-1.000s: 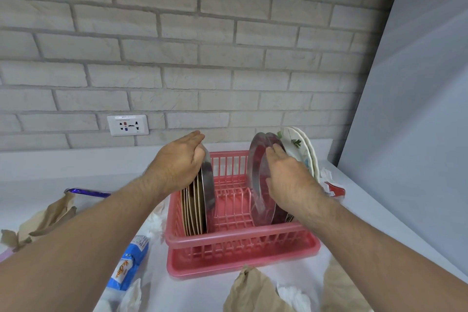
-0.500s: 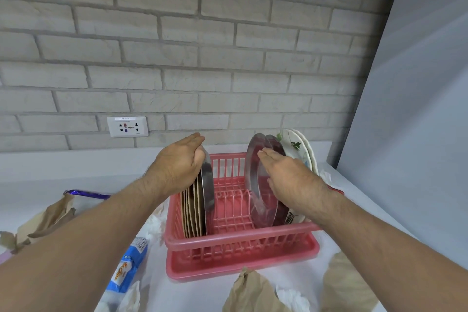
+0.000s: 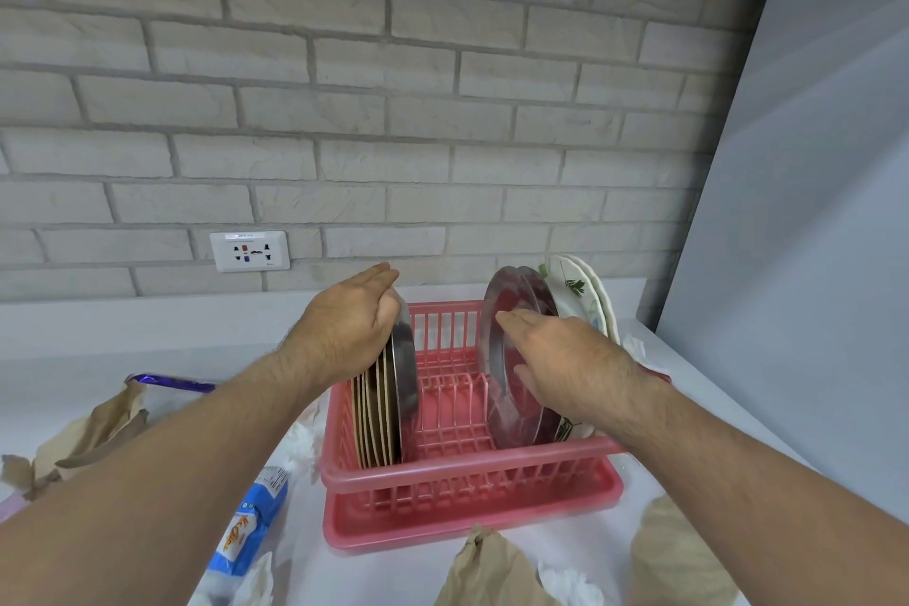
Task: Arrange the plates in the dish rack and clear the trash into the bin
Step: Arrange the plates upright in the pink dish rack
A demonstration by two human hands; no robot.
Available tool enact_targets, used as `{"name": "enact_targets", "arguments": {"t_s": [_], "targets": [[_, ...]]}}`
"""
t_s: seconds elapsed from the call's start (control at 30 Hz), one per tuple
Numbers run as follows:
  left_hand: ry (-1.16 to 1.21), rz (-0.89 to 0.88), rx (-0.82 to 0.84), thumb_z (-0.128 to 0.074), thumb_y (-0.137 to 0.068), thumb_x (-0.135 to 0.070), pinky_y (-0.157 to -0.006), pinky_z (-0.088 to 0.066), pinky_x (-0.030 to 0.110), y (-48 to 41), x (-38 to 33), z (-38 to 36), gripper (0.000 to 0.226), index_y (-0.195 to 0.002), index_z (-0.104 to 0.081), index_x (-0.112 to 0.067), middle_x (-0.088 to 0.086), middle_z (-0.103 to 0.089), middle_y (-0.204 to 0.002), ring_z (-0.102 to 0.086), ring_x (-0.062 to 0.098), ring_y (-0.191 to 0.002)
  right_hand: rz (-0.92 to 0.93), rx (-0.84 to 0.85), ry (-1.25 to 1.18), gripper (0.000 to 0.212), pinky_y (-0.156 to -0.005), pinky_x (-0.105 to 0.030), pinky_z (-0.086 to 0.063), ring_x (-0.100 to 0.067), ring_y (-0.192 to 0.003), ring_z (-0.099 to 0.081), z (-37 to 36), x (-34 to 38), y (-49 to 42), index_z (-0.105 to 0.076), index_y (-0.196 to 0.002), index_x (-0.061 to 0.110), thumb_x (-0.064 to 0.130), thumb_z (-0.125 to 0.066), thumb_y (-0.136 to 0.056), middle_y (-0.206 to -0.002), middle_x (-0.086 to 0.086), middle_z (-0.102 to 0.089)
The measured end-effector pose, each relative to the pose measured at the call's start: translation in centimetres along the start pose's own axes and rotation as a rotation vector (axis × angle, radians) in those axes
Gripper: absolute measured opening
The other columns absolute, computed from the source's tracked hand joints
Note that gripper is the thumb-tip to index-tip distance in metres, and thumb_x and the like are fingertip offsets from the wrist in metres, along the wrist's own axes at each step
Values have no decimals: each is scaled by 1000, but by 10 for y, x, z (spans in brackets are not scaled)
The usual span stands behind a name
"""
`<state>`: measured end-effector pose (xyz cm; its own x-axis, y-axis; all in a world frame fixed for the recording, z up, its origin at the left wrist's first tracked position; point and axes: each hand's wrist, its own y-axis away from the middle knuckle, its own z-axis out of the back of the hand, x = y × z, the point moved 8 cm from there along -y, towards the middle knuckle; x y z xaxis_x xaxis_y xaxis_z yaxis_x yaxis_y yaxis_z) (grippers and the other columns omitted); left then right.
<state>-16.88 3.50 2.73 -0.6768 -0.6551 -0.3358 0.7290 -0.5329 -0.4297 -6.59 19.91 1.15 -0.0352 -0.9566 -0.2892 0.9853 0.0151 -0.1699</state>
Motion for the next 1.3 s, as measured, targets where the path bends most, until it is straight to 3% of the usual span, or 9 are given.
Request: {"name": "enact_targets", "arguments": {"t_s": [0.13, 0.27, 0.37, 0.57, 0.7, 0.8, 0.93, 1.17, 1.3], "targets": [[0, 0, -1, -27, -102, -24, -112, -10, 16, -1, 0, -1, 48, -148, -33, -14, 1, -28, -156, -23, 10, -144, 13, -27, -59, 52, -79, -32, -53, -20, -107, -62, 15, 3, 6, -31, -148, 16, 30, -46, -100, -142, 4, -46], [6, 0, -2, -26, -102, -24, -113, -11, 17, -1, 1, -1, 48, -148, -33, -15, 1, -28, -156, -23, 10, -144, 15, -96, -62, 45, -97, -32, -41, -16, -113, -60, 32, 3, 10, -39, -143, 20, 35, -41, -101, -143, 9, -48], [9, -1, -8, -26, -102, -25, -111, -10, 15, -1, 1, -1, 48, -148, -33, -15, 0, -28, -157, -22, 10, -144, -21, -205, -134, 37, -93, -31, -45, -16, -109, -60, 44, 1, 7, -50, -132, 20, 38, -41, -100, -131, 7, -56], [46, 1, -11, -27, -103, -32, -111, -11, 17, -1, 2, -2, 49, -150, -30, -18, -2, -29, -156, -23, 9, -144, -71, -176, -683, 48, -96, -37, -50, -14, -109, -61, 33, 46, -7, -64, -120, 20, 56, -47, -94, -119, 3, -66], [160, 46, -38, -37, -99, -45, -106, -31, 28, 0, 8, 1, 54, -149, -30, -25, 0, -45, -147, -41, 18, -135, -97, -69, -952, 56, -102, -34, -45, -14, -118, -56, 14, 70, -9, -50, -138, 22, 54, -56, -92, -130, 6, -59], [257, 90, -62, -47, -94, -52, -96, -42, 29, 0, 16, 3, 52, -138, -44, -24, 0, -59, -130, -54, 17, -120, -110, -51, -969, 53, -96, -33, -49, -8, -102, -59, 7, 76, -7, -50, -136, 25, 51, -59, -91, -102, 18, -59], [307, 81, -65, -42, -98, -45, -91, -39, 20, -1, 18, 3, 42, -132, -55, -24, -3, -64, -123, -56, 10, -113, -115, -92, -939, 52, -101, -31, -45, -15, -120, -55, 4, 78, -9, -48, -139, 20, 50, -49, -97, -131, 3, -58], [282, 47, -65, -43, -101, -34, -104, -32, 20, -3, 17, 2, 40, -138, -51, -22, -4, -55, -138, -47, 11, -129, -87, -120, -947, 43, -102, -27, -40, -18, -121, -54, 7, 82, 0, -49, -138, 15, 39, -37, -105, -130, -4, -60], [255, 10, -42, -43, -99, -37, -110, -36, 33, -3, 13, -2, 43, -140, -49, -24, -5, -55, -137, -48, 13, -128, -148, -151, -871, 32, -76, -39, -55, -13, -74, -62, 4, 79, -3, -56, -116, 21, 39, -33, -101, -83, 3, -65]]}}
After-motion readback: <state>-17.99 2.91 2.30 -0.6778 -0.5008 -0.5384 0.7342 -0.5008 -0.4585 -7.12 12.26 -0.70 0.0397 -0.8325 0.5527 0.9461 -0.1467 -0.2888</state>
